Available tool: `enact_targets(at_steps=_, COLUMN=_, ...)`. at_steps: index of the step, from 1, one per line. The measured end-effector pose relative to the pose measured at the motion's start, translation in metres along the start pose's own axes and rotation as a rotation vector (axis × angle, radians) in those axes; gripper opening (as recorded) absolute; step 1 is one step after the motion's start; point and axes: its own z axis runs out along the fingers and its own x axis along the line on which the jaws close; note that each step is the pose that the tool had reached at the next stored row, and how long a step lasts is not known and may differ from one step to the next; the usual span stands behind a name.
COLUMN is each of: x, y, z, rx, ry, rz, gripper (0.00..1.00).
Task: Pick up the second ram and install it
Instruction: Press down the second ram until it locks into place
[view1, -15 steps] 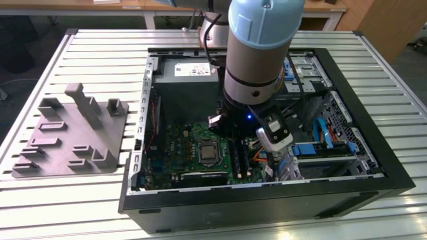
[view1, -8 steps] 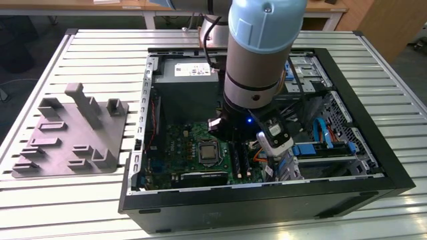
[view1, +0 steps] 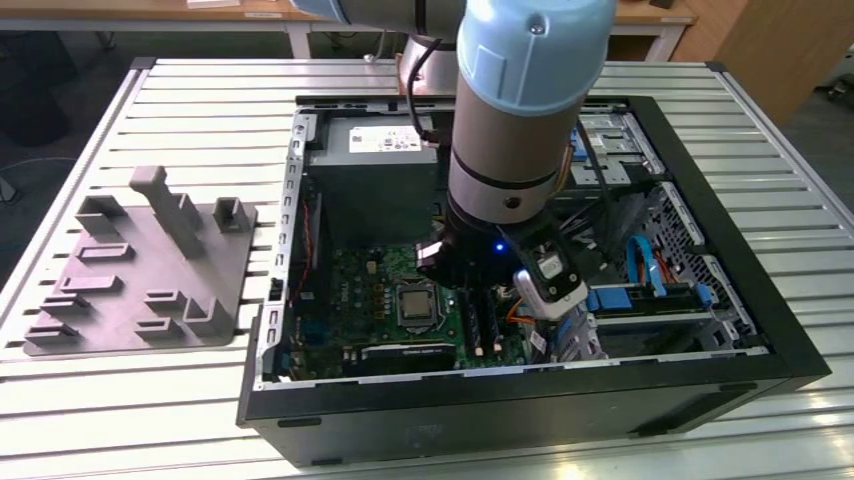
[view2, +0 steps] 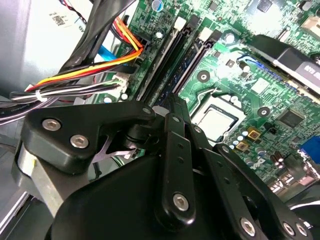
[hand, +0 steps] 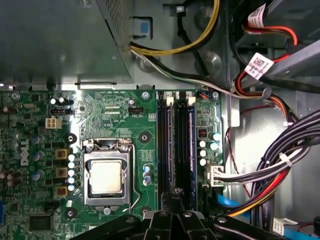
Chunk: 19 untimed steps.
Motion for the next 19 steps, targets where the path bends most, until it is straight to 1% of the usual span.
enact_targets(at_steps=5, x=-0.0001, y=-0.0002, z=0.0006, rx=0.0006, ry=0.0002, rz=0.000, gripper=0.10)
enact_targets(at_steps=8, x=0.0000, y=-0.0004, z=0.0034, rx=0.0001, ry=0.0000, rz=0.000, gripper=0.10)
enact_targets(at_steps=13, x=0.0001, y=-0.0005, z=0.0035, rx=0.0005, ry=0.0001, rz=0.000, gripper=0.10)
enact_targets(at_steps=19, x=0.0000, y=-0.0035, z=0.0036, rx=0.0002, ry=0.0001, rz=0.000, gripper=0.10)
